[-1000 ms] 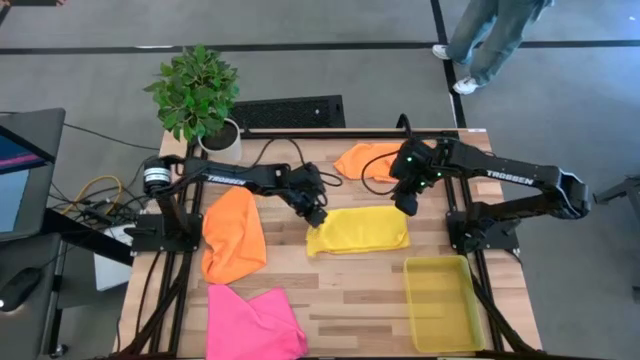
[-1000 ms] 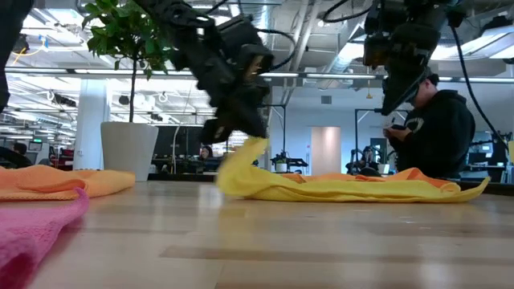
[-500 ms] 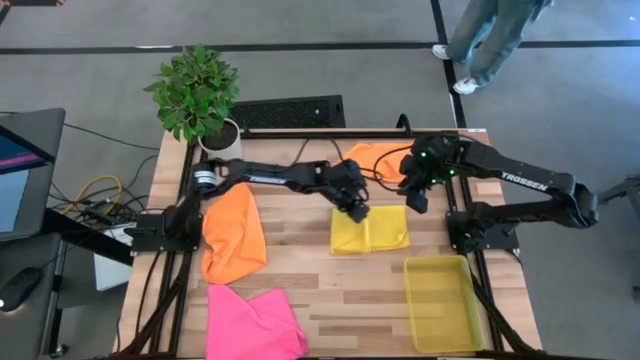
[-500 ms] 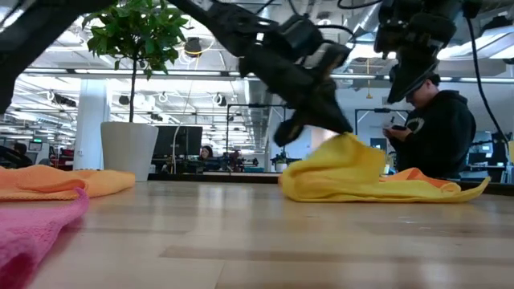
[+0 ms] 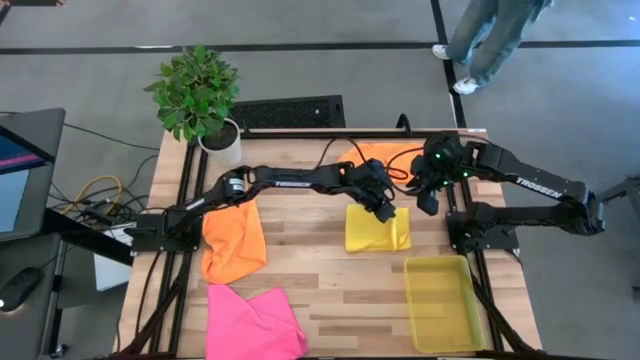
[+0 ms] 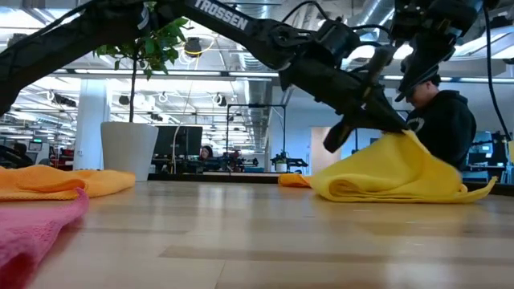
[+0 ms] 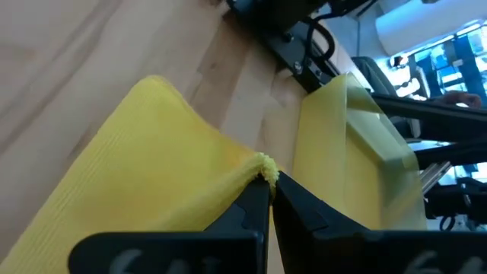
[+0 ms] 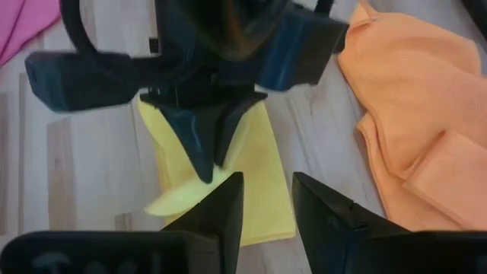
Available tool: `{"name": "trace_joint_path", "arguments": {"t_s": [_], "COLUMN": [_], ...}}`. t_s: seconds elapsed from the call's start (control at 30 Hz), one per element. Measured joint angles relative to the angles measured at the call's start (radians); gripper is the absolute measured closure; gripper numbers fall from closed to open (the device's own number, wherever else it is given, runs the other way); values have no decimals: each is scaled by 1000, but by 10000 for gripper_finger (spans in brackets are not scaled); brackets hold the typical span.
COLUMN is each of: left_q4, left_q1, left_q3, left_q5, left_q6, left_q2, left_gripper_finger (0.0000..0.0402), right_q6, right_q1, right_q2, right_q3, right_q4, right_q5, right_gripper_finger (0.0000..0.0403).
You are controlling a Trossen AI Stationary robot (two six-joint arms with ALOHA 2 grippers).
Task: Fold microfiber towels
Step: Fold the yellow cloth, then put the folded yellow cloth into the yellow bin
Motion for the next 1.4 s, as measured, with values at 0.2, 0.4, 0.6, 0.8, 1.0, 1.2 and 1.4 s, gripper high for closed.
{"name": "trace_joint_path", "arguments": {"t_s": [0.2, 0.4, 0.6, 0.8, 1.0, 1.2, 1.4], "left_q4": [3, 3, 3, 21, 57, 55, 30], "left_q1": [0, -8, -15, -23, -25, -27, -1], "left_q3": [3, 3, 3, 3, 3, 3, 2], "left_q5": [-31, -80, -114, -154, -150, -151, -115], "left_q6": [43, 67, 103, 137, 138, 138, 177], "left_q2": [3, 3, 3, 3, 1, 1, -5], "left_gripper_finger": [401, 401, 401, 399, 349, 286, 257], "right_q6": [-3, -10, -10, -10, -10, -10, 11], "right_q1": [0, 0, 0, 0, 0, 0, 0], "right_q2": [-1, 0, 0, 0, 0, 0, 0], "right_q3": [0, 0, 0, 0, 0, 0, 0], "right_q4": [-3, -3, -3, -3, -3, -3, -31], "right_q5": [13, 26, 26, 26, 26, 26, 22], "right_gripper_finger": [269, 269, 269, 269, 269, 269, 269]}}
